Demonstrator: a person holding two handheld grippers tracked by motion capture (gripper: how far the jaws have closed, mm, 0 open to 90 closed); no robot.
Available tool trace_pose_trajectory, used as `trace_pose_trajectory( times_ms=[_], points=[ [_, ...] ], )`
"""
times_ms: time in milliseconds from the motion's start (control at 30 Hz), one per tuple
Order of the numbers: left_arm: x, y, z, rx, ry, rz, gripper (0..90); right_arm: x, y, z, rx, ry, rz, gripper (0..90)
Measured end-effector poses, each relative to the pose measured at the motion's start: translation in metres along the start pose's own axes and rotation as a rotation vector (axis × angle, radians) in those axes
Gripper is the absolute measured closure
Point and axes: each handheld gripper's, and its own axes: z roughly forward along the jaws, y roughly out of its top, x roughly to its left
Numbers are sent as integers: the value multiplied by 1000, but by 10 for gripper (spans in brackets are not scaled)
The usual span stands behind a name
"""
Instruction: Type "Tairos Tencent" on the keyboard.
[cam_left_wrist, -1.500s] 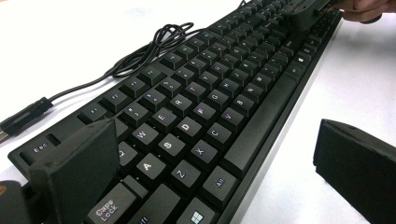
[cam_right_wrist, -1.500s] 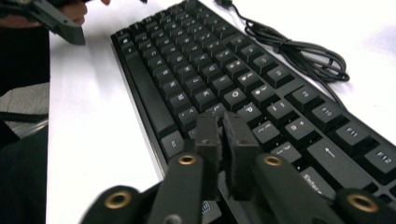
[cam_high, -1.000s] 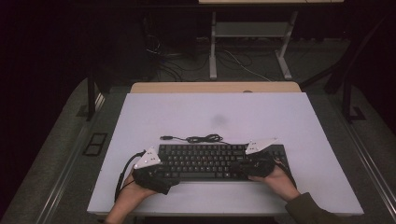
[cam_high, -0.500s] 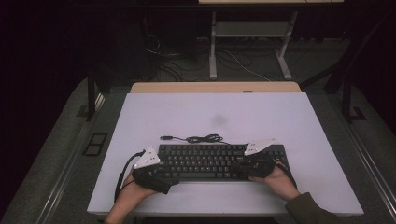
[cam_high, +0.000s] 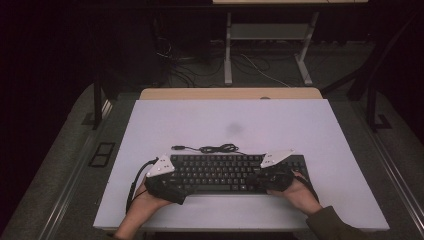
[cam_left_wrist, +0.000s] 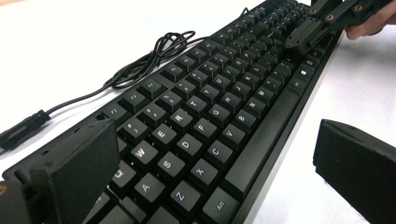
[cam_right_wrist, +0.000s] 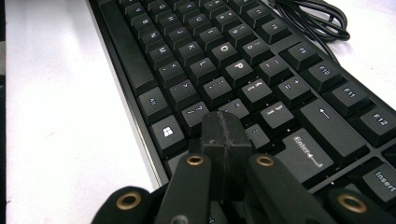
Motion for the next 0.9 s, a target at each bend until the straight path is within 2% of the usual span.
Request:
trace_pose_trajectory(
  times_ms=[67, 167, 600, 900],
  points=[
    [0, 3, 2, 6, 3, 7, 0, 0, 0, 0, -2, 0, 1, 894],
    [1, 7, 4, -2, 1, -7, 0, 0, 0, 0, -3, 2, 1, 894],
    [7, 25, 14, -7, 12, 13, 0, -2, -1, 0, -6, 13, 5, 894],
    [5, 39, 26, -15, 8, 28, 0, -3, -1, 0, -7, 19, 6, 894]
  ],
)
